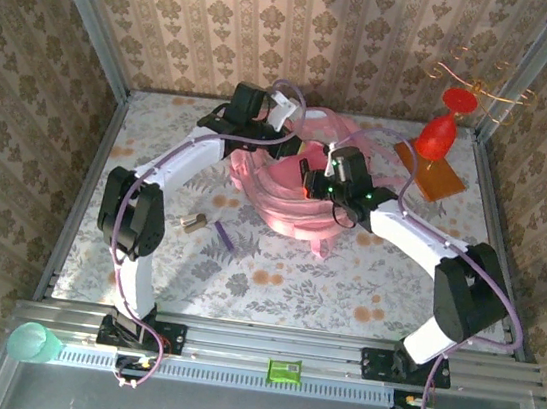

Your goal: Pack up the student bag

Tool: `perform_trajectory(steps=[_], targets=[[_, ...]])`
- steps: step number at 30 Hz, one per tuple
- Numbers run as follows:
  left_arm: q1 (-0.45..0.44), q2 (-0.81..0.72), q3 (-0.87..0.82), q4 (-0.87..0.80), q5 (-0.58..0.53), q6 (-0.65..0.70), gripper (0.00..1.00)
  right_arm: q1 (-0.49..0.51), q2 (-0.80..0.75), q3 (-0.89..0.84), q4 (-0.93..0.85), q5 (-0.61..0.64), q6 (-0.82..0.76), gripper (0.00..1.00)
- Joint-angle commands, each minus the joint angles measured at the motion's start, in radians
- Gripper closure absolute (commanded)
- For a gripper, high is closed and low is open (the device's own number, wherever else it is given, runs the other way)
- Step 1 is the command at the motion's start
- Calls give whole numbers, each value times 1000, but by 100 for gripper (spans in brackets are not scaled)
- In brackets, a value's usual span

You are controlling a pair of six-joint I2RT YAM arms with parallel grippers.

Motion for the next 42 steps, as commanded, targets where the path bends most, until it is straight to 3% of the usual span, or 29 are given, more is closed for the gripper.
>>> perform_trajectory(steps=[1,9,13,16,19,25,29,31,34,42], targets=[[-3,-67,68,120,97,-77,100,-22,44,22,103,-40,238,88],[-22,-58,59,148,58,-104,100,-16,126,-23,391,150,620,87],[-23,-48,54,160,39,-118,100,9,172,16,402,175,659,72],[-22,-42,57,159,23,-122,100,21,179,52,331,98,568,57],[-19,-37,59,159,14,-121,100,28,103,1,269,89,448,49],[-11,-23,54,161,13,-116,100,66,-158,-202,242,153,150,45],[-6,-14,48,160,14,-111,100,212,-277,-272,187,177,-170,46],[-5,-14,44,160,15,-107,100,312,-258,-278,156,172,-288,45],[-3,-15,39,159,12,-102,100,422,-152,-254,155,167,-338,40],[-5,-19,37,135,7,-99,100,522,237,-7,154,149,-329,35]])
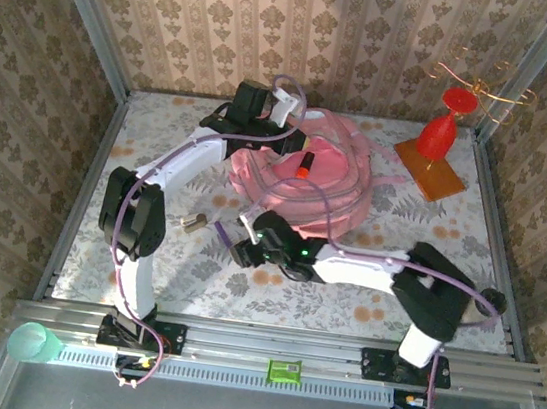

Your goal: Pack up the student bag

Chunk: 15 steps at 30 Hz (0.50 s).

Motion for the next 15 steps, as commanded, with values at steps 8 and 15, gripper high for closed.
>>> perform_trajectory(steps=[8,15], targets=[[6,-33,29,59,24,23,100,10,332,337,-161,35,-43,41],[7,-37,25,54,24,30,100,12,411,389,-244,123,-2,62]])
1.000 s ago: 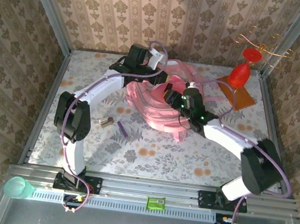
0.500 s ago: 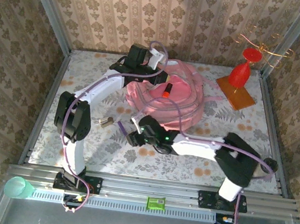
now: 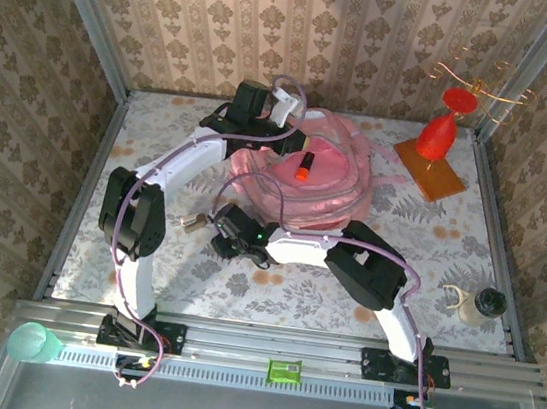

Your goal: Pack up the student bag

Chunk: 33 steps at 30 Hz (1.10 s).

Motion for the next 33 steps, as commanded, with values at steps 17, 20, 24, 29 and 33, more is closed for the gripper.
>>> perform_trajectory(steps=[17,20,24,29,33], targets=[[10,-63,-33,100,15,-7,100,-113,-629,-372,-57,-62,212,98],[10,-77,-46,132,15,-39,100,-267,-776,-469,-43,-82,399,98],[7,-95,-67,190,15,-97,100,-481,-867,-611,146,-127,671,98],[-14,-94,-66,206,20,-108,100,-522,-811,-576,307,-29,823,98],[-27,-88,-61,206,24,-105,100,-524,-702,-527,376,52,935,96]])
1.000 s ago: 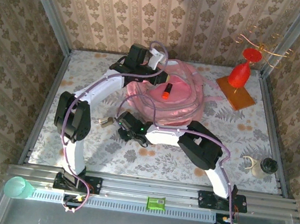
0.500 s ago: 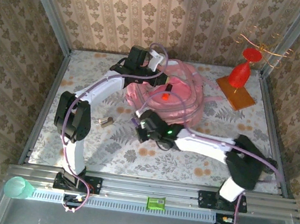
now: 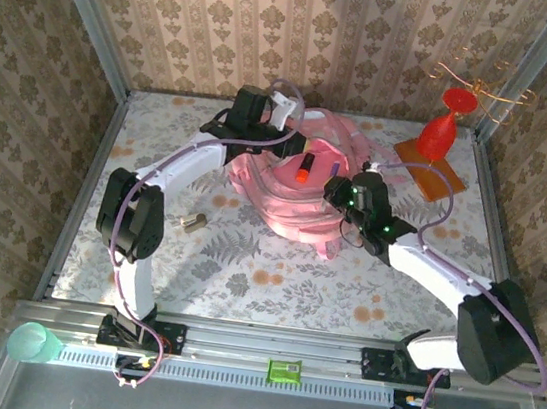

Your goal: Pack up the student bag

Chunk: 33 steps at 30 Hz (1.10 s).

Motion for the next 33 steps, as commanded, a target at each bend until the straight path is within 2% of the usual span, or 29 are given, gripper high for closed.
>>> perform_trajectory(steps=[1,6,10,12,17,20,24,27,30,33], targets=[[-16,-65,18,113,28,-24,100,3,83,58,145,100,175,95],[-32,-59,22,117,33,-18,100,6,240,132,188,143,354,90],[-39,-50,28,114,36,-18,100,29,355,238,197,167,418,87],[-40,-47,29,114,39,-19,100,36,387,284,195,162,415,84],[-40,-46,24,111,44,-10,100,41,380,303,152,125,333,66],[-38,-50,15,117,40,-7,100,40,347,277,150,103,261,61],[-29,-54,11,117,39,-10,100,37,273,234,113,70,139,60],[-18,-63,1,121,35,-11,100,48,157,155,73,52,-29,60],[-6,-61,-4,129,34,-20,100,117,33,59,72,52,-288,60],[5,-57,-1,126,39,-17,100,258,8,38,12,59,-617,57]])
